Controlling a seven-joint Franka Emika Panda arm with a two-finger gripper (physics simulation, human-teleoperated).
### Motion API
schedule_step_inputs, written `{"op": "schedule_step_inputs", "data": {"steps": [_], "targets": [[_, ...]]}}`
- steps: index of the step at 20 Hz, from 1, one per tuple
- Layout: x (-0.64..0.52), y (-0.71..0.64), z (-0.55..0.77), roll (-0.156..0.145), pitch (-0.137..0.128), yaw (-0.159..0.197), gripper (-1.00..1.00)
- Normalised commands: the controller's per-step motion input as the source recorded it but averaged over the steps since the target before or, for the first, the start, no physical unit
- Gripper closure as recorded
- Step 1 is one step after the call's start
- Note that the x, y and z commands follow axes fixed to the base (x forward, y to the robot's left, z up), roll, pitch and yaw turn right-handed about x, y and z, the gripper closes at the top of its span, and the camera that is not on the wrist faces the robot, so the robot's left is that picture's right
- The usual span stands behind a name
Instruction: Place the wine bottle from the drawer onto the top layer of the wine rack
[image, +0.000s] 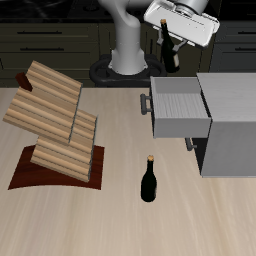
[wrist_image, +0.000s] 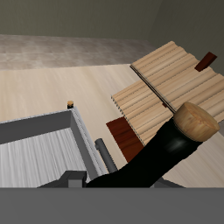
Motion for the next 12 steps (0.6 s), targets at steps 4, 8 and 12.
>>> {"op": "schedule_step_inputs", "data": {"steps": [4, 8, 12], "targets": [[-0.39, 0.08, 0.25, 0.073, -0.010, -0.146, 1.00], [-0.21, -0.11, 0.29, -0.015, 0.012, -0.207, 1.00], [-0.11, -0.11, 0.26, 0.008, 0.040, -0.228, 1.00]]}}
